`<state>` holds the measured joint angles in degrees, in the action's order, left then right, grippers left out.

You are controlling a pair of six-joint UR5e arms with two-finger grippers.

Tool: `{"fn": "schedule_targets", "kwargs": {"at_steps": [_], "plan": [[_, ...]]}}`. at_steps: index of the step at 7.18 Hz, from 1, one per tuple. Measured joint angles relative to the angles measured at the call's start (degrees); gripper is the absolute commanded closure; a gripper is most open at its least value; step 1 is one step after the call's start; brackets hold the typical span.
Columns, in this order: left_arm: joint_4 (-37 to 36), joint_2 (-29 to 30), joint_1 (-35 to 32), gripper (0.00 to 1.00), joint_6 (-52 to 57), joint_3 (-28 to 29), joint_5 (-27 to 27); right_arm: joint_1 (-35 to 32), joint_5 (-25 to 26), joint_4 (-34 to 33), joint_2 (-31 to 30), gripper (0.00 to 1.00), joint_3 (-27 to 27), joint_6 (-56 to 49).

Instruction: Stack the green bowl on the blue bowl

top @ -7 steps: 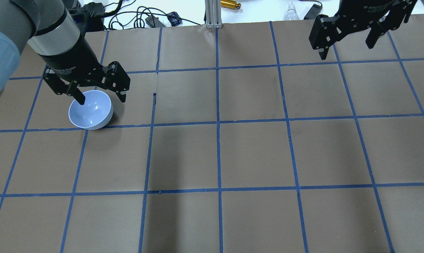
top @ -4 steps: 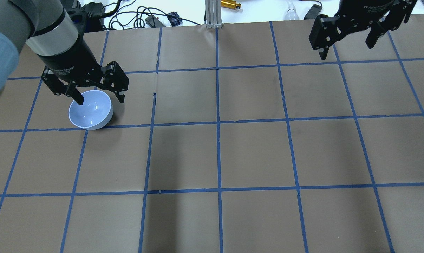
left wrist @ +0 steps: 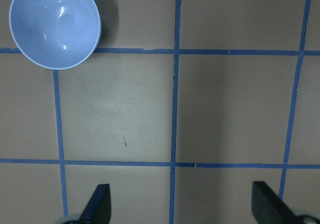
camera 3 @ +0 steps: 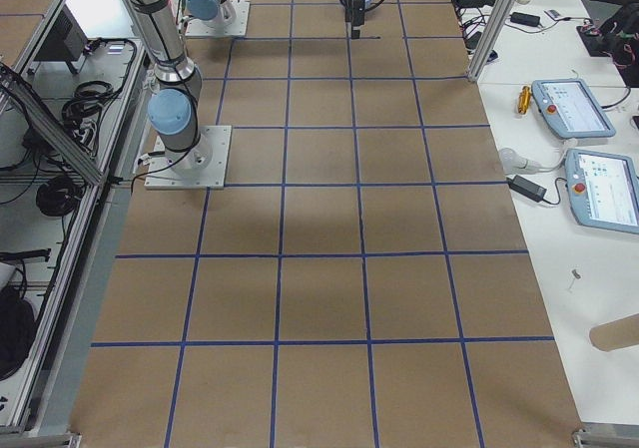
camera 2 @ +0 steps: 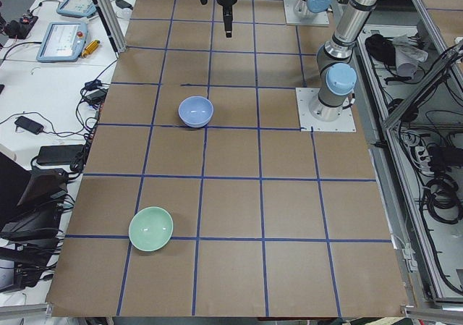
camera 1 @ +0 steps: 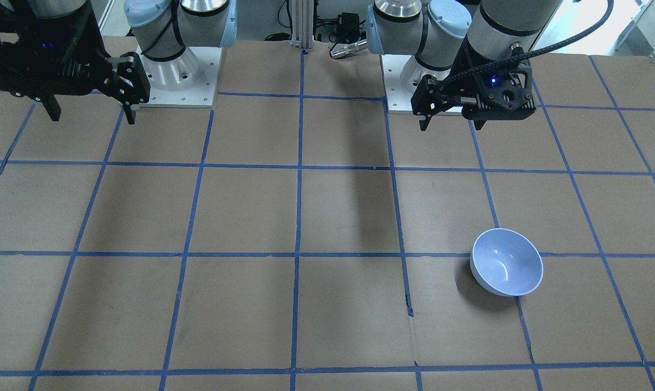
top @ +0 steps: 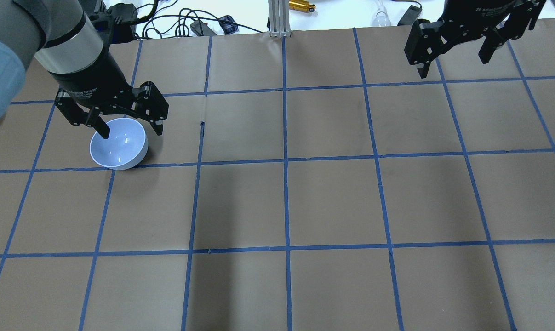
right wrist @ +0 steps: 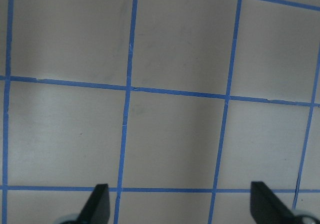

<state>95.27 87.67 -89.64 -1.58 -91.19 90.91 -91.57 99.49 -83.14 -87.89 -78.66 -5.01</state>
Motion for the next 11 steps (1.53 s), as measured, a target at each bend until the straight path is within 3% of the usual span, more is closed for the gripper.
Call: {"fn": "schedule_targets", "kwargs": {"at_steps": [5, 11], "plan": [[-1.0, 0.9, 0.5, 0.0, 2.7, -0.1, -0.2, 0.0, 0.0, 0.0, 0.0, 0.0, 0.0, 0.0], [-5.6, 4.6, 16.0, 0.0, 37.9, 0.8, -0.3, 0.0, 0.0, 0.0, 0.0, 0.0, 0.0, 0.0]]}}
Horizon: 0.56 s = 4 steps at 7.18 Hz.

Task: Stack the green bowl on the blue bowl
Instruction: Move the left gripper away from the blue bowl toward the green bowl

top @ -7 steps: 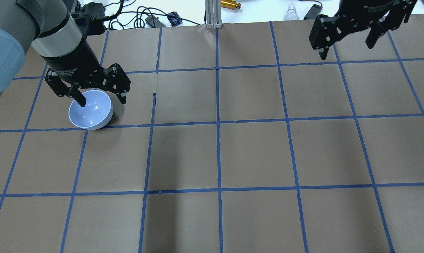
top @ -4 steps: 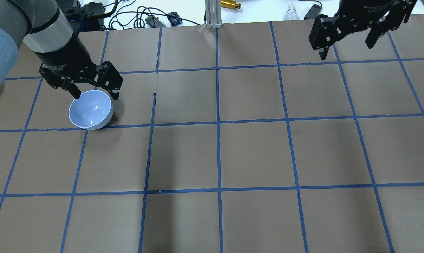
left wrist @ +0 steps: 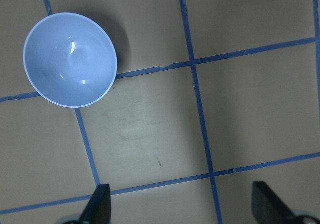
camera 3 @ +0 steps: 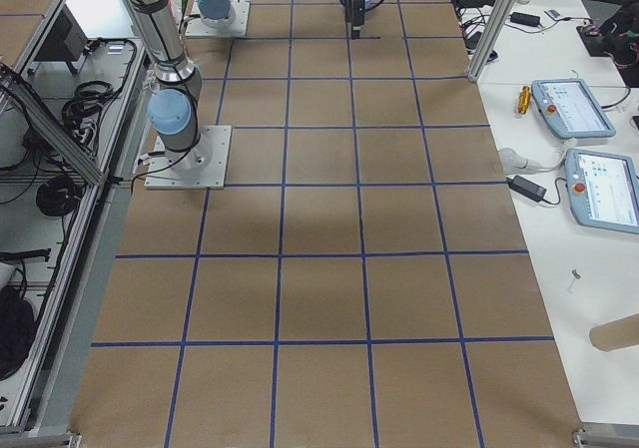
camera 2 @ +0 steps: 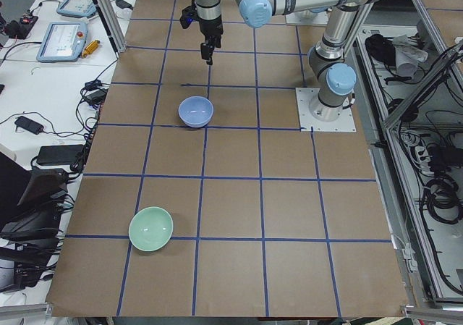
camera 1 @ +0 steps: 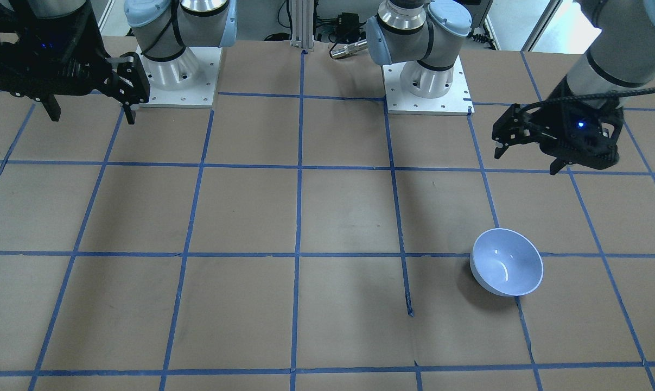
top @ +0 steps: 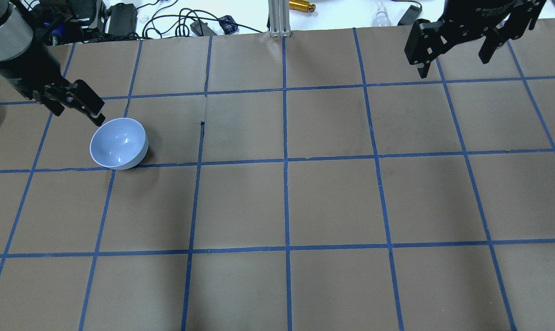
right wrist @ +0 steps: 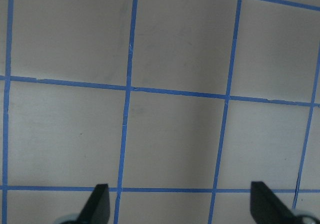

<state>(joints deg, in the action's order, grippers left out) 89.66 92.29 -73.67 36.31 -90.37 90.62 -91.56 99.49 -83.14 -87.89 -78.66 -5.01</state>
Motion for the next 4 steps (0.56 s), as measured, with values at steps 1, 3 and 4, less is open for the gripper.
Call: {"fn": "schedule_targets", "kwargs": {"at_steps": [1, 3, 4], "plan": [[-1.2, 0.9, 2.8, 0.0, 5.6, 0.1, 0.0, 0.0, 0.0, 0.0, 0.0, 0.0, 0.0, 0.0], [-4.8, 3.5, 8.3, 0.0, 18.0, 0.5, 0.0, 0.0, 0.0, 0.0, 0.0, 0.0, 0.0, 0.0], [-6.5, 5.3, 10.7, 0.0, 24.1, 1.3, 0.0, 0.0, 0.0, 0.0, 0.0, 0.0, 0.0, 0.0]]}}
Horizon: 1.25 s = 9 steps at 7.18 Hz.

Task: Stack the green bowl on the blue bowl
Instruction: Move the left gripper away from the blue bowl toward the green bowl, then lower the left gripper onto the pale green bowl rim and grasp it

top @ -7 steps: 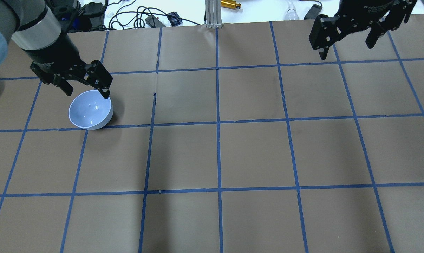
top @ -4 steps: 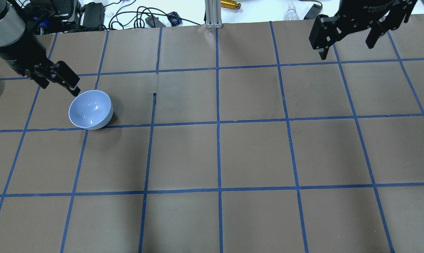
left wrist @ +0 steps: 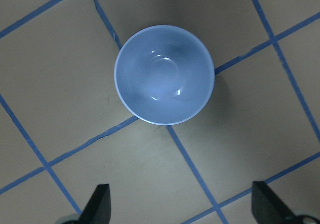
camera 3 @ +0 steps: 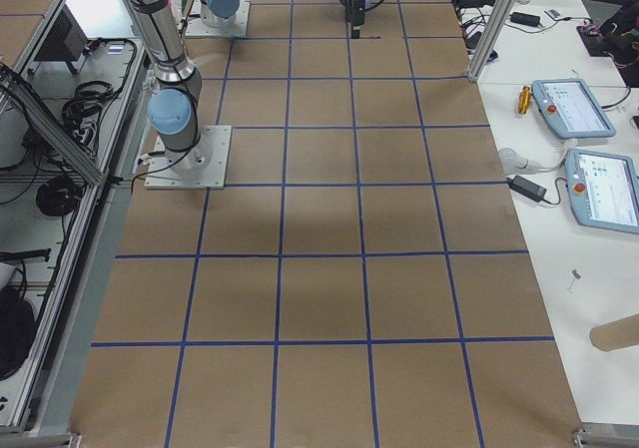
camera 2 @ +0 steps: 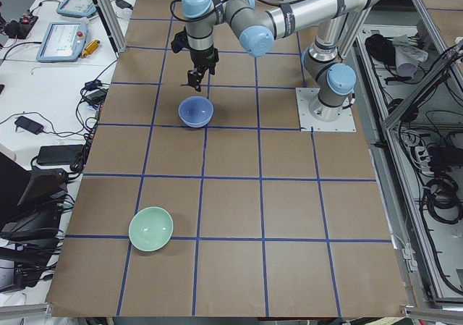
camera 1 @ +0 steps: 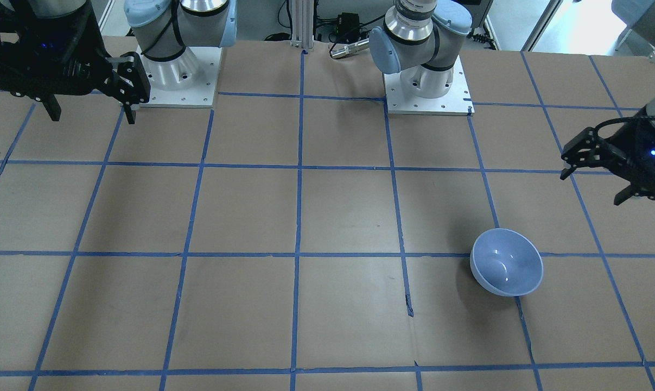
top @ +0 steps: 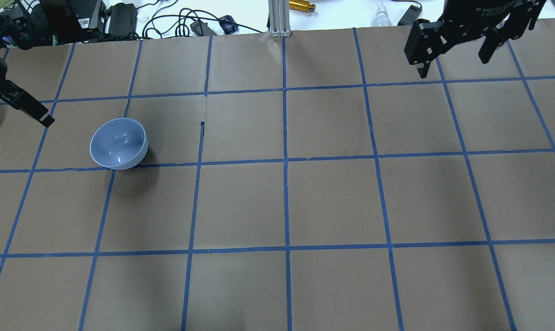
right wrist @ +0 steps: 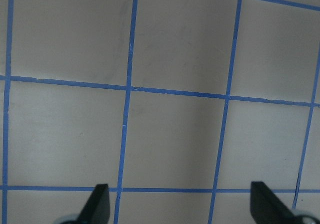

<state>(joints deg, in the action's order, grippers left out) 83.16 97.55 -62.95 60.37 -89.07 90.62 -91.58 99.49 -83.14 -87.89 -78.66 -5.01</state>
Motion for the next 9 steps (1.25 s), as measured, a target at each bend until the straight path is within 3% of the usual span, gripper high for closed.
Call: {"fn": "schedule_targets", "kwargs": {"at_steps": [3, 9], "plan": [[-1.9, 6.3, 6.6, 0.0, 15.8, 4.1, -0.4, 0.0, 0.0, 0.0, 0.0, 0.0, 0.0, 0.0], [-5.9, 23.2, 16.7, 0.0, 46.6, 18.6, -0.4, 0.0, 0.0, 0.0, 0.0, 0.0, 0.0, 0.0]]}}
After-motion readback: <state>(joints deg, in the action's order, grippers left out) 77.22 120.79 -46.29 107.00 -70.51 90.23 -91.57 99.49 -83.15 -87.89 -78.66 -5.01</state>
